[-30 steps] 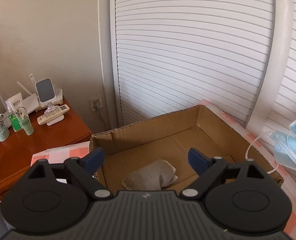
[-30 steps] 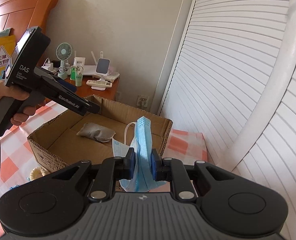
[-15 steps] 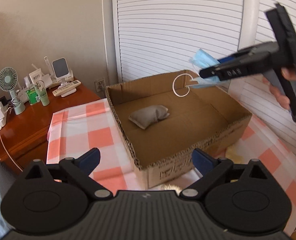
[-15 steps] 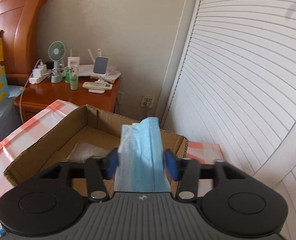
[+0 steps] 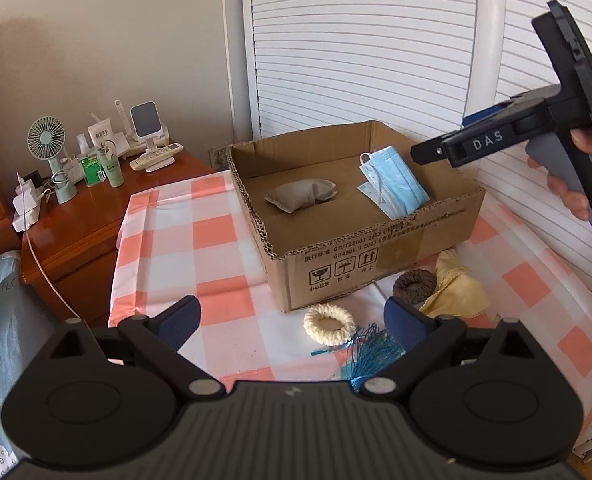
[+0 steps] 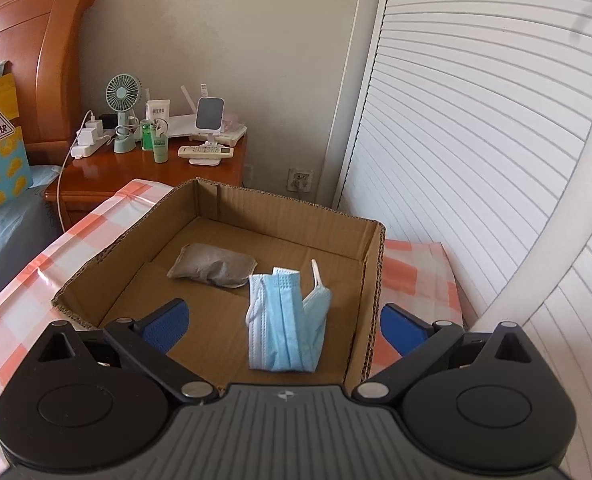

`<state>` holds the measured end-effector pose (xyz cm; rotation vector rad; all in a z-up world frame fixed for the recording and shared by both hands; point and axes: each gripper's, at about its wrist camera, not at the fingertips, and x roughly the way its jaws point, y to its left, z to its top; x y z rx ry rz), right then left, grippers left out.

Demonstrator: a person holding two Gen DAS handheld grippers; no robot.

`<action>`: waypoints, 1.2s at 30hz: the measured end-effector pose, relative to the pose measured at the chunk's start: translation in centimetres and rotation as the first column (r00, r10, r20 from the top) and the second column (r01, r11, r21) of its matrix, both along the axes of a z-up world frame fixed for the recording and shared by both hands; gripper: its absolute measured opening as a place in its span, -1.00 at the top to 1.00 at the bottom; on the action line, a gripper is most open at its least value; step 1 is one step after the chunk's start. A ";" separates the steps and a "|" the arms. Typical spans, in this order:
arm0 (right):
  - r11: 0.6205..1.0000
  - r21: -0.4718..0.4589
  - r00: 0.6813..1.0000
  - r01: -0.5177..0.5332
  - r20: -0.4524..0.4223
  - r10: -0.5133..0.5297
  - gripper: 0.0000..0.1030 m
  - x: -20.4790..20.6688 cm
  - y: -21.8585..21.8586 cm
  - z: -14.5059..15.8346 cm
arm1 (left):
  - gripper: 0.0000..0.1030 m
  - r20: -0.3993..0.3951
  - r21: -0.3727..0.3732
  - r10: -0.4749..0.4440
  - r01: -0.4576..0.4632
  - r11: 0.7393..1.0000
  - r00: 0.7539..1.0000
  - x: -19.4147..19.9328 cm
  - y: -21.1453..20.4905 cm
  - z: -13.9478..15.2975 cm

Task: Organize soft objects
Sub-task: 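Move the right tool back to the second grey sandbag on the sheet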

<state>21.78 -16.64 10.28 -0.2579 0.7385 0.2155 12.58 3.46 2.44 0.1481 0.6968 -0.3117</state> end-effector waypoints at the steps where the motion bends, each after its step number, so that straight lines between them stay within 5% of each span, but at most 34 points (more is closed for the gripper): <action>1: 1.000 0.009 1.000 -0.003 -0.004 0.003 -1.00 -0.7 0.0 0.0 | -0.90 0.001 -0.004 0.004 -0.004 1.000 1.000 -0.5 0.1 0.1; 15: 0.994 0.079 0.993 0.076 -0.098 -0.068 -1.00 -10.9 0.0 -4.9 | -0.91 0.018 0.063 0.073 -0.074 0.995 0.997 -6.0 -0.1 -1.7; 22: 0.984 0.176 0.986 -0.018 -0.159 0.047 -1.00 -12.9 0.9 -6.9 | -0.91 -0.020 0.065 0.080 -0.079 0.995 0.997 -7.4 0.0 -3.3; 36: 0.983 0.095 0.942 -0.157 -0.285 0.178 -1.00 -15.3 2.7 -9.4 | -0.91 -0.050 0.081 0.155 -0.151 0.985 0.987 -7.9 2.0 -4.1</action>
